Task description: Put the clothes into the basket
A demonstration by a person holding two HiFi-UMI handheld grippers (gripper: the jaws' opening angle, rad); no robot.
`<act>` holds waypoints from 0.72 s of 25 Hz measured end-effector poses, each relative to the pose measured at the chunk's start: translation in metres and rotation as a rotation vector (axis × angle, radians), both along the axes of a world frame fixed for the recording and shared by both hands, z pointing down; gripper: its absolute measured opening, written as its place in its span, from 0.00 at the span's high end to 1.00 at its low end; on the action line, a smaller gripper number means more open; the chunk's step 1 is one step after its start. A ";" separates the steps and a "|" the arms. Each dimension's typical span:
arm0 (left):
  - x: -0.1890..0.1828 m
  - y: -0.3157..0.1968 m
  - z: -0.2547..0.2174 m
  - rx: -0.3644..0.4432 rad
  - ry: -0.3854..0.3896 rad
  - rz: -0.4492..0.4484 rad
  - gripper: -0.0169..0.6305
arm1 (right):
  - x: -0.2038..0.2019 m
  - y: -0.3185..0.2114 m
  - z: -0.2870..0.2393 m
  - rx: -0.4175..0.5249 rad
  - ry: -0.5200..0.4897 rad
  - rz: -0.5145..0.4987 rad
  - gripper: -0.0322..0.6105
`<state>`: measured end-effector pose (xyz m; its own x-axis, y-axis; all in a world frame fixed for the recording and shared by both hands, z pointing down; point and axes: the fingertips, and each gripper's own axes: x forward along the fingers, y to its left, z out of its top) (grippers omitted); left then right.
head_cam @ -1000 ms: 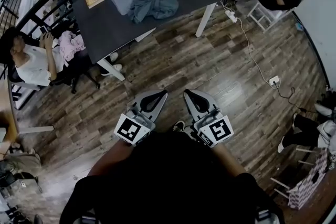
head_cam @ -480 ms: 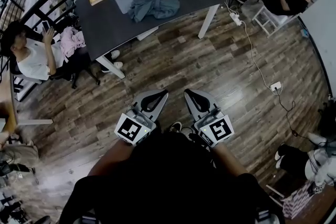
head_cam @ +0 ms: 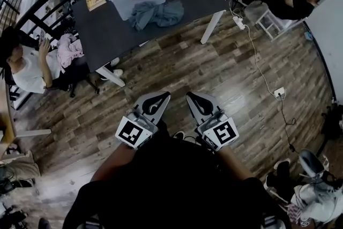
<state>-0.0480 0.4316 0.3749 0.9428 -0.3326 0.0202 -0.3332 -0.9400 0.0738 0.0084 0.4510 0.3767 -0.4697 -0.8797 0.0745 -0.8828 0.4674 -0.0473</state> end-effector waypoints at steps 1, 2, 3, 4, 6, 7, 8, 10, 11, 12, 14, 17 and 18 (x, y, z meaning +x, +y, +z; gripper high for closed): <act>0.000 -0.009 0.000 -0.001 -0.003 0.005 0.97 | -0.001 -0.009 -0.001 0.000 0.000 0.000 0.92; 0.000 -0.018 -0.001 0.001 -0.006 0.009 0.97 | -0.002 -0.019 -0.002 0.000 0.003 -0.001 0.92; -0.001 -0.027 -0.002 0.006 -0.010 0.011 0.97 | -0.003 -0.030 -0.002 0.000 0.007 -0.002 0.92; -0.002 -0.037 -0.003 0.016 -0.012 0.010 0.97 | -0.005 -0.041 -0.003 0.000 0.011 -0.003 0.92; -0.003 -0.058 -0.005 0.036 -0.013 0.007 0.97 | -0.007 -0.063 -0.003 -0.002 0.016 -0.002 0.92; -0.003 -0.067 -0.005 0.038 -0.011 0.009 0.97 | -0.008 -0.072 -0.002 -0.003 0.017 -0.001 0.92; -0.003 -0.076 -0.005 0.035 -0.010 0.013 0.97 | -0.009 -0.082 -0.002 -0.005 0.017 0.001 0.92; -0.002 -0.095 -0.004 0.024 -0.008 0.025 0.97 | -0.009 -0.100 0.000 -0.009 0.016 0.008 0.92; -0.002 -0.104 -0.004 0.020 -0.008 0.031 0.97 | -0.010 -0.109 0.000 -0.011 0.017 0.011 0.92; -0.002 -0.113 -0.004 0.018 -0.007 0.037 0.97 | -0.010 -0.117 0.001 -0.013 0.017 0.014 0.92; -0.002 -0.128 -0.003 0.017 -0.004 0.047 0.97 | -0.012 -0.132 0.001 -0.016 0.020 0.019 0.92; -0.003 -0.147 -0.004 0.010 -0.002 0.061 0.97 | -0.014 -0.151 0.002 -0.020 0.020 0.032 0.92; -0.004 -0.153 -0.003 0.009 -0.003 0.067 0.97 | -0.015 -0.157 0.002 -0.026 0.016 0.036 0.92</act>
<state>-0.0520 0.2790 0.3715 0.9628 -0.2693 0.0204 -0.2701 -0.9607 0.0645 -0.0070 0.2941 0.3785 -0.4360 -0.8939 0.1047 -0.9000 0.4337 -0.0442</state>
